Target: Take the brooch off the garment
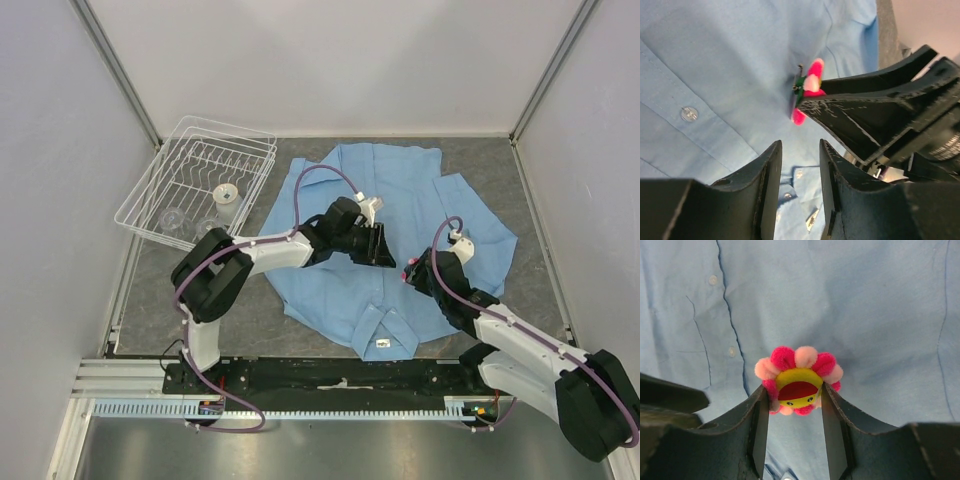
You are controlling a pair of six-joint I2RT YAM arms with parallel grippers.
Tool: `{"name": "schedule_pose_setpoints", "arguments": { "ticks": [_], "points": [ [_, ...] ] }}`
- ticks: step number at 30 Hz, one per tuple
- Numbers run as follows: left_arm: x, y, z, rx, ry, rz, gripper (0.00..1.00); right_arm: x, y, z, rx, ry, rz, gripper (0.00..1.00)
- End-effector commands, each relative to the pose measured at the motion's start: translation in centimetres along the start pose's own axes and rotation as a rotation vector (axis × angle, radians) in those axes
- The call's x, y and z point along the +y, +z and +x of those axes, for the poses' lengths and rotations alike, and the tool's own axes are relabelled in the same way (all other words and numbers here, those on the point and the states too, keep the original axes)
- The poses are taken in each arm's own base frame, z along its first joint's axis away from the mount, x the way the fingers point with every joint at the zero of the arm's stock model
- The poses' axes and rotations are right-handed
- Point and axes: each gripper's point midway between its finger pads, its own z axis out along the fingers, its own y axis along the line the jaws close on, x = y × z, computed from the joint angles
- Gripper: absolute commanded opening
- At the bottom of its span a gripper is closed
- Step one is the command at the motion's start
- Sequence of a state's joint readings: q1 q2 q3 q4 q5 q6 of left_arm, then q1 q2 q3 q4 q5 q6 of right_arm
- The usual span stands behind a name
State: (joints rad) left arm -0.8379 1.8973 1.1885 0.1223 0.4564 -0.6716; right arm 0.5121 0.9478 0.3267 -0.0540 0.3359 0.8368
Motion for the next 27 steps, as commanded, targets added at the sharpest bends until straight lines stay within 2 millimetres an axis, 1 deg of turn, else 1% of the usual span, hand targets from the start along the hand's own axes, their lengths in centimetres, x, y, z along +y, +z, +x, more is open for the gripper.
{"name": "schedule_pose_setpoints", "arguments": {
  "ticks": [1,3,4,6,7,9,10,11,12,13,14,16,17,18,19,21,22,24,25,27],
  "points": [
    [0.0,1.4,-1.3,-0.036,0.120,0.024,0.41,2.2,0.5,-2.1,-0.099,0.107,-0.085,0.47],
    [0.7,1.6,-1.3,-0.054,0.141,0.014,0.41,2.0,0.6,-1.9,-0.094,0.097,-0.085,0.48],
    [1.3,1.8,-1.3,-0.065,0.146,-0.007,0.41,2.0,0.5,-2.0,-0.100,0.098,-0.090,0.53],
    [1.7,2.0,-1.2,-0.083,0.165,-0.001,0.41,1.7,0.4,-1.9,-0.101,0.099,-0.088,0.58],
    [2.0,2.1,-1.0,-0.084,0.171,-0.004,0.41,1.7,0.2,-2.0,-0.101,0.099,-0.092,0.65],
    [1.9,2.2,-1.2,-0.099,0.185,0.002,0.41,1.5,0.0,-2.1,-0.092,0.096,-0.080,0.70],
    [2.1,2.1,-0.9,-0.096,0.188,-0.002,0.40,1.1,-0.2,-1.9,-0.074,0.088,-0.056,0.76],
    [2.2,2.0,-0.9,-0.098,0.199,-0.005,0.40,1.7,-0.4,-2.8,-0.083,0.089,-0.064,0.82],
    [2.2,1.9,-0.9,-0.101,0.202,-0.009,0.40,1.5,-0.6,-2.7,-0.068,0.078,-0.043,0.89],
    [2.7,1.8,-0.8,-0.103,0.209,-0.026,0.40,1.4,-0.9,-3.2,-0.053,0.065,-0.009,0.98],
    [2.5,1.5,-0.9,-0.111,0.214,-0.029,0.40,1.5,-1.0,-3.5,-0.044,0.062,0.007,0.98],
    [3.0,1.1,-0.6,-0.118,0.212,-0.052,0.40,1.5,-1.2,-4.0,0.016,0.027,0.078,0.98],
    [3.2,0.9,-0.6,-0.121,0.213,-0.061,0.40,1.4,-1.1,-4.1,0.041,0.013,0.114,0.97],
    [3.0,0.4,-1.1,-0.143,0.218,-0.071,0.40,1.4,-1.0,-4.0,0.073,0.000,0.149,0.93],
    [3.2,0.2,-0.8,-0.140,0.223,-0.078,0.40,1.1,-1.1,-3.7,0.149,-0.037,0.232,0.91],
    [2.9,-0.1,-1.0,-0.149,0.226,-0.074,0.40,1.0,-1.0,-3.4,0.209,-0.063,0.289,0.88],
    [2.9,0.0,-0.9,-0.148,0.226,-0.066,0.40,1.2,-0.9,-3.3,0.246,-0.084,0.316,0.85],
    [2.8,0.0,-0.8,-0.150,0.231,-0.059,0.40,1.1,-0.8,-3.3,0.275,-0.100,0.348,0.81],
    [3.1,-0.1,-0.5,-0.147,0.235,-0.068,0.39,1.4,-1.1,-3.6,0.278,-0.102,0.353,0.80],
    [3.7,-0.3,-0.4,-0.161,0.231,-0.089,0.39,1.2,-1.0,-3.9,0.275,-0.111,0.379,0.79]
  ]
}}
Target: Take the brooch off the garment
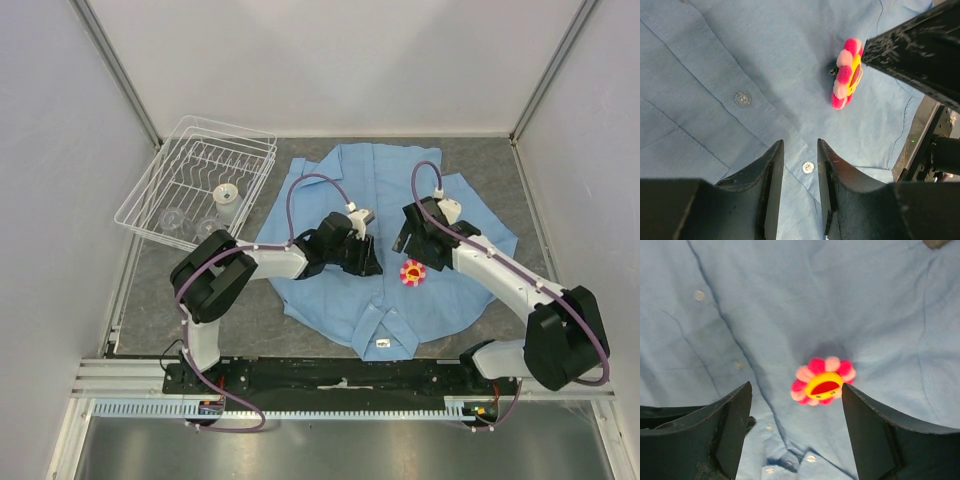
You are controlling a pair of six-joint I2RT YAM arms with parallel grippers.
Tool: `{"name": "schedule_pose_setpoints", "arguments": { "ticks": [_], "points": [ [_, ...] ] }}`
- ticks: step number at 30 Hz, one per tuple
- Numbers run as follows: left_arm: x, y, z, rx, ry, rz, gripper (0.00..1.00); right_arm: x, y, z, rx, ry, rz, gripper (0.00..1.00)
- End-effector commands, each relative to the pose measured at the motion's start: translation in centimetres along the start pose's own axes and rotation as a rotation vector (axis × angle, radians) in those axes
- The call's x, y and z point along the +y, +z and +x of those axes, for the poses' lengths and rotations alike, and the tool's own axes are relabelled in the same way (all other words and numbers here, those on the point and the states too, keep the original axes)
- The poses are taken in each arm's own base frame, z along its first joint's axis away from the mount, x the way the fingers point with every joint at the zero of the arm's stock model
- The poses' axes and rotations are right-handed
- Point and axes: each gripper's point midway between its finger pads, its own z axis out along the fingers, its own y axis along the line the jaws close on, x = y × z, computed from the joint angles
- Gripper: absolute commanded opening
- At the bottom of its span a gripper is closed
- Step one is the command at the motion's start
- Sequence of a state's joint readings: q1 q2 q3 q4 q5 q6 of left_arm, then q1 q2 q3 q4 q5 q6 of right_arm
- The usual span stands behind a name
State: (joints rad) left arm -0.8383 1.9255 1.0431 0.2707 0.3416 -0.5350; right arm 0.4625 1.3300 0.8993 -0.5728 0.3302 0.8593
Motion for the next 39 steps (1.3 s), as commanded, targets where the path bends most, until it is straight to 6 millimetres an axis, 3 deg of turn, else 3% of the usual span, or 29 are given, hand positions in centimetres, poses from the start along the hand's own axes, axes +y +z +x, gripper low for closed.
{"name": "schedule_pose_setpoints", "arguments": {
  "ticks": [1,6,12,16,23,26,27,30,36,39],
  "points": [
    [-0.9,-1.3,-2.3,-0.119,0.079,0.006,0.40,-2.4,-1.3,0.8,0.079,-0.064,0.140,0.79],
    [-0.7,-1.1,-1.2,-0.141,0.049,0.026,0.40,-3.0,-0.4,1.5,0.117,-0.071,0.235,0.71],
    [-0.6,-1.6,-0.9,-0.153,0.067,0.023,0.40,-1.5,1.6,4.0,0.174,-0.050,0.259,0.72],
    [-0.7,-1.5,-0.7,-0.157,0.109,0.015,0.43,-0.9,2.4,4.6,0.168,-0.042,0.279,0.72],
    [-0.7,-1.5,-0.6,-0.160,0.144,-0.006,0.48,-1.7,2.9,4.1,0.114,-0.030,0.315,0.69],
    [-0.8,-1.6,-0.5,-0.162,0.157,-0.008,0.54,-1.8,3.0,3.7,0.100,-0.047,0.321,0.68],
    [-0.8,-1.6,-0.6,-0.163,0.162,-0.008,0.62,-1.8,3.1,3.4,0.089,-0.051,0.325,0.67],
    [-0.7,-1.6,-0.5,-0.166,0.177,-0.015,0.70,-1.9,3.2,3.5,0.092,-0.062,0.328,0.60],
    [-0.6,-1.8,-0.6,-0.178,0.187,-0.021,0.73,-2.5,3.3,4.0,0.092,-0.053,0.325,0.47],
    [-0.6,-1.9,-0.7,-0.181,0.188,-0.021,0.73,-2.6,3.5,4.5,0.104,-0.033,0.312,0.32]
  ]
}}
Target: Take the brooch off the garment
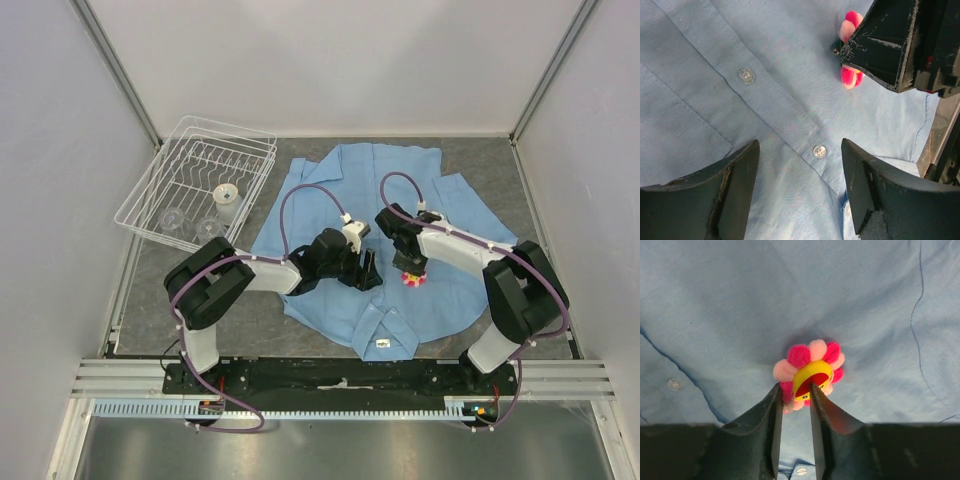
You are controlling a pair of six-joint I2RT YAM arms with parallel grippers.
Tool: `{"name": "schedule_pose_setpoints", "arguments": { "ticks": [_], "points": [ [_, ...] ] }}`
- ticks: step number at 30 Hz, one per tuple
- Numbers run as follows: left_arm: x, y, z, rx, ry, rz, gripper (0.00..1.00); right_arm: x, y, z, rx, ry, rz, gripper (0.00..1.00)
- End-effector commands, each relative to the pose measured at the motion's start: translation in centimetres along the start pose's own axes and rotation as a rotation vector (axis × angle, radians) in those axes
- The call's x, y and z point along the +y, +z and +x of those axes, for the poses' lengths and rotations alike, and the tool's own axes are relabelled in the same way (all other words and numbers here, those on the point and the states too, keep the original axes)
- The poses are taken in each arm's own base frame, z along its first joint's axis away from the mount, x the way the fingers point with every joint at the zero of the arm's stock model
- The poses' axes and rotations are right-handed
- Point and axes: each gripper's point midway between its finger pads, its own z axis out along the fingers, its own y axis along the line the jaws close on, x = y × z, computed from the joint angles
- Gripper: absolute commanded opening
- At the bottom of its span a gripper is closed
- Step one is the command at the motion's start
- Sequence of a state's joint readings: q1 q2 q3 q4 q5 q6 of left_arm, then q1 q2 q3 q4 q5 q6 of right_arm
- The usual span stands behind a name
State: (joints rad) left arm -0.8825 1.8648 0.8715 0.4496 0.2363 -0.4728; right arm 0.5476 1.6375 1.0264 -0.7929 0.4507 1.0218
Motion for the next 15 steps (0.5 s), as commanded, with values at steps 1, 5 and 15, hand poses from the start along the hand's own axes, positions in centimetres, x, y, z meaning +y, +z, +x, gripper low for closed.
{"name": "schedule_pose_setpoints", "arguments": {
  "ticks": [1,5,15],
  "points": [
    [-0.9,-0.7,-2.7,-0.098,0.081,0.010,0.73,0.0,0.2,-0.2,-0.016,0.045,-0.024,0.28],
    [-1.2,-0.6,-2.9,-0.099,0.076,0.026,0.73,0.8,-0.3,-0.1,-0.010,0.090,-0.111,0.05],
    [-2.9,-2.0,-5.0,-0.116,0.077,0.056,0.73,3.8,-5.1,-4.8,-0.260,0.197,-0.504,0.00]
  ]
}}
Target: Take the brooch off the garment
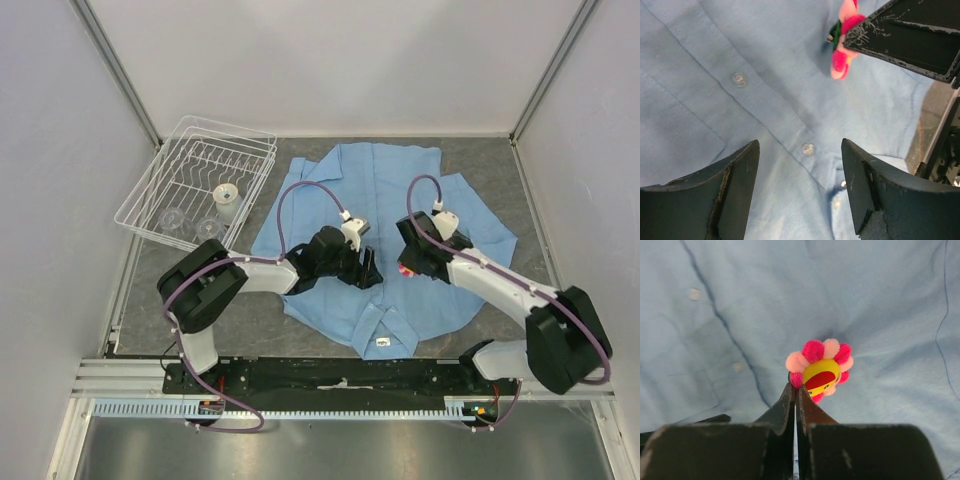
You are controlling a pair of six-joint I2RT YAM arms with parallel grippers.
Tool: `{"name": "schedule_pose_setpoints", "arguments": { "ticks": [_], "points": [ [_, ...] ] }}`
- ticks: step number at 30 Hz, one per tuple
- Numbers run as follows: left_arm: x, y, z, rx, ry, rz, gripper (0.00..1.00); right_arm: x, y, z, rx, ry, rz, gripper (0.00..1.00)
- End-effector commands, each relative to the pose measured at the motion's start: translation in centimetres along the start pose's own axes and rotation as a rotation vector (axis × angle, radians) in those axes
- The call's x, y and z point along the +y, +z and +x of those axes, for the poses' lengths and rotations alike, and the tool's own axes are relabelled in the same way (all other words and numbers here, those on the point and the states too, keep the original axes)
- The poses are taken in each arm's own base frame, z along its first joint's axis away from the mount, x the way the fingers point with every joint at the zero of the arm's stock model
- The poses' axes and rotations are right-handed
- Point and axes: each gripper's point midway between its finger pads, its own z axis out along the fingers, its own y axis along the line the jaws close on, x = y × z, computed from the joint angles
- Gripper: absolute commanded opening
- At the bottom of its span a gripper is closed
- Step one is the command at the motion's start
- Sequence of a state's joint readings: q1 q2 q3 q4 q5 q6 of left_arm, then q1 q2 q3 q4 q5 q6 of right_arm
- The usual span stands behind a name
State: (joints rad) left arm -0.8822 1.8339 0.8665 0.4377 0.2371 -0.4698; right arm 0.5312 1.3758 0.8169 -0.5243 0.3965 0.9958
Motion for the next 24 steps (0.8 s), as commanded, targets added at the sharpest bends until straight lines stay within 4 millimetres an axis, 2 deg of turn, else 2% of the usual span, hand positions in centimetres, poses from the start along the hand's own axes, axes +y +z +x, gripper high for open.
{"name": "schedule_pose_setpoints", "arguments": {
  "ticks": [1,2,3,7,14,16,20,24],
  "points": [
    [-2.6,-1.7,-4.8,-0.114,0.066,0.054,0.73,4.1,-2.0,-3.6,-0.161,0.083,-0.280,0.00],
    [-2.9,-1.8,-5.1,-0.115,0.054,0.063,0.73,5.2,-3.1,-4.9,-0.211,0.117,-0.359,0.00],
    [-3.0,-1.9,-5.2,-0.115,0.047,0.065,0.73,4.4,-2.6,-4.2,-0.209,0.122,-0.368,0.00],
    [-3.7,-1.6,-5.5,-0.107,0.020,0.096,0.73,4.3,-3.2,-4.2,-0.244,0.173,-0.477,0.00],
    [-5.0,-0.1,-6.1,-0.082,-0.008,0.167,0.70,1.1,-3.8,-2.6,-0.295,0.262,-0.558,0.00],
    [-4.8,0.3,-5.9,-0.072,-0.015,0.166,0.69,0.2,-3.8,-2.4,-0.297,0.285,-0.548,0.00],
    [-5.2,0.7,-5.9,-0.059,-0.024,0.191,0.66,-2.5,-2.5,-0.1,-0.223,0.276,-0.430,0.00],
    [-5.6,0.9,-6.0,-0.050,-0.022,0.209,0.61,-4.0,-1.5,1.9,-0.148,0.291,-0.356,0.04]
  ]
}}
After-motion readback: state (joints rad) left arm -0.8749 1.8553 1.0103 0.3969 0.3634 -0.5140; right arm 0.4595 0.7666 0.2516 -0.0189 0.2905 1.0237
